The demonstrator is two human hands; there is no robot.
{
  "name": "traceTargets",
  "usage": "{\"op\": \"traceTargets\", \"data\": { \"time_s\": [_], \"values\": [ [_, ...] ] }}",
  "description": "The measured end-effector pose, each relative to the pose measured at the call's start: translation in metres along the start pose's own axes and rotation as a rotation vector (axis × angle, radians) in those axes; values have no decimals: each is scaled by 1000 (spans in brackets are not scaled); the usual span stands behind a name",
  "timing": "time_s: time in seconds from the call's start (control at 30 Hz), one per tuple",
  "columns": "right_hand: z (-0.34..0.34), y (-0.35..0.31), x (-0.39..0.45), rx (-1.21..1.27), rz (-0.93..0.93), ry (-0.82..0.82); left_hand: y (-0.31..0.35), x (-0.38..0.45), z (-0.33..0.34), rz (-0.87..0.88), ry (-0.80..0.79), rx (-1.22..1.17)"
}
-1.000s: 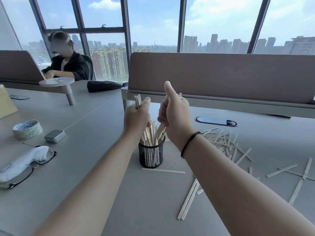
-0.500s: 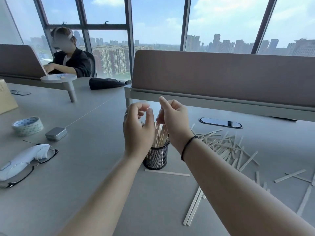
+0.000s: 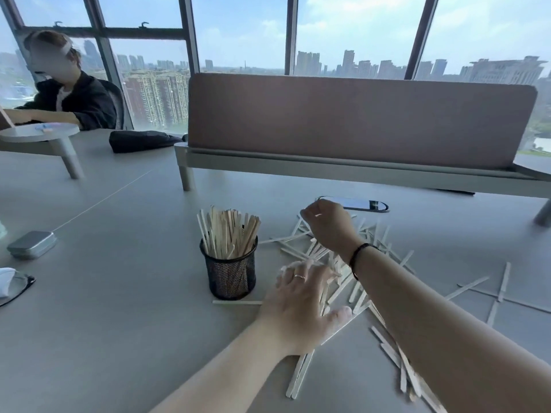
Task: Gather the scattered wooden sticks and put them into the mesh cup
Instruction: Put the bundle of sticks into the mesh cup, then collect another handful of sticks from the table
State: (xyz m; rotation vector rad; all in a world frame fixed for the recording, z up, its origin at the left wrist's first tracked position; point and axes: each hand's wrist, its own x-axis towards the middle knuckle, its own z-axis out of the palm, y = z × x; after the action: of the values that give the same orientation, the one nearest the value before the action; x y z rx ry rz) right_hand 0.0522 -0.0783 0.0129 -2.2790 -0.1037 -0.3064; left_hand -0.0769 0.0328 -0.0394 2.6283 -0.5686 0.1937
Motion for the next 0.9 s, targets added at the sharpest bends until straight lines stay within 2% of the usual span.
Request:
{"op": "traceTargets", "data": {
  "time_s": [0.07,0.17,0.27,0.4,0.67,0.77,0.9],
  "values": [
    [5,20,6,-192,-54,-76,-3,11,6,-63,-44,-4],
    [19,39,23,-379,-169,-187,-8,27,10,-93,-22,26],
    [31,45,43,-498,-180,-323,-12,38,13,-102,13,29],
    [40,52,64,-570,-167,-424,-16,48,17,-101,37,57],
    [10,66,50,-649,-250,-309,-20,55,14,-109,19,81],
    [-7,74,26,-600,-245,-295,-20,54,15,-106,10,57],
    [-34,88,-9,-542,-239,-255,-12,50,17,-20,17,31]
  ]
}}
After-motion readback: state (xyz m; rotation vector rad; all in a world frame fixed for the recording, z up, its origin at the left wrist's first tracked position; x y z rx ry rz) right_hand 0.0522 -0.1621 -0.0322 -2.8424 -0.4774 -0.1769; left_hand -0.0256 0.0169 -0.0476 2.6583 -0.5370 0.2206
